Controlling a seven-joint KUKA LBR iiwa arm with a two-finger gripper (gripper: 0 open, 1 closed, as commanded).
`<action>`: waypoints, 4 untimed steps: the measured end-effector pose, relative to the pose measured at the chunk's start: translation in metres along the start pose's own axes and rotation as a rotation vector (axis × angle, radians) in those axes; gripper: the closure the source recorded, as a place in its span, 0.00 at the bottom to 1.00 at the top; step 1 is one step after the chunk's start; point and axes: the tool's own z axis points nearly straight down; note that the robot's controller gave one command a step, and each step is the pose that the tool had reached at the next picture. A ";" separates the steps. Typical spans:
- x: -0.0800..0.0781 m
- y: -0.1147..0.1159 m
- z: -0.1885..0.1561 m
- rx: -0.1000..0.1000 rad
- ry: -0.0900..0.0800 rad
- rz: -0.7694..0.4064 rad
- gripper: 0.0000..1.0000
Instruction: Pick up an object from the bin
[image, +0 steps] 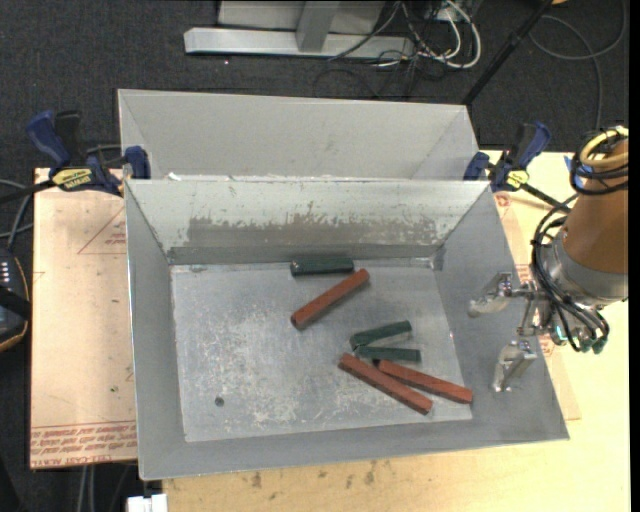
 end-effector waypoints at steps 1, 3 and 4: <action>-0.002 0.001 -0.004 0.001 -0.008 -0.004 0.00; -0.023 0.027 0.111 0.003 -0.013 -0.048 0.00; -0.017 0.037 0.145 0.005 -0.029 -0.050 1.00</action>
Offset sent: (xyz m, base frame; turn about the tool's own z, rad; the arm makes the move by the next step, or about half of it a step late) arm 0.0036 0.0221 -0.1609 -0.0381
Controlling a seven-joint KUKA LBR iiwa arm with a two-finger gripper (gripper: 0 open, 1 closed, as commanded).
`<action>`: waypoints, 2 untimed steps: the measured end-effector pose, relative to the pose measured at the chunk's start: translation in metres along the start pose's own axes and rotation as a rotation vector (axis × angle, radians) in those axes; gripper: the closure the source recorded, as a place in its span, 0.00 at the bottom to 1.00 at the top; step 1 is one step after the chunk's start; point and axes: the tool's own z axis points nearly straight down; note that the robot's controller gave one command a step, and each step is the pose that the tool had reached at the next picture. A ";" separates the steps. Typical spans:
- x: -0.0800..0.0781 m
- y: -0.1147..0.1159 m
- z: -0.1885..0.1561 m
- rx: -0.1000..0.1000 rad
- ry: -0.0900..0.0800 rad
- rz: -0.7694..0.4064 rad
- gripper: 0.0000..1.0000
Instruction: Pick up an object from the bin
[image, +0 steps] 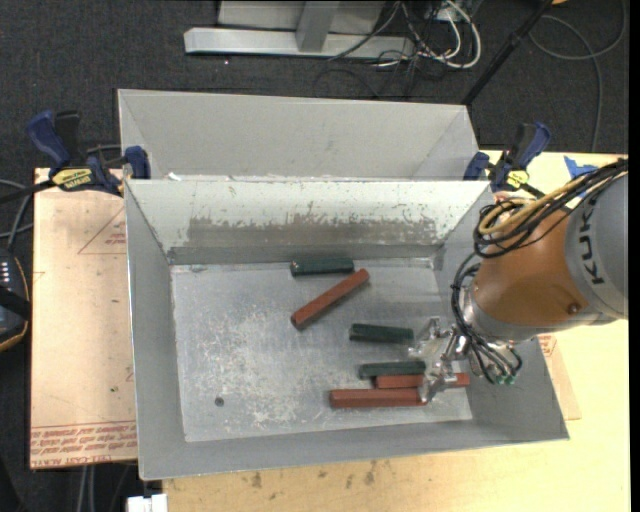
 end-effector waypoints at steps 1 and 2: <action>0.000 0.000 0.000 0.000 0.000 0.000 1.00; -0.017 0.003 -0.135 -0.004 0.019 0.000 1.00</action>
Offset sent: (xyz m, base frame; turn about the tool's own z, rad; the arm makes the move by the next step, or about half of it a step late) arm 0.0131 0.0039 0.1359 0.0013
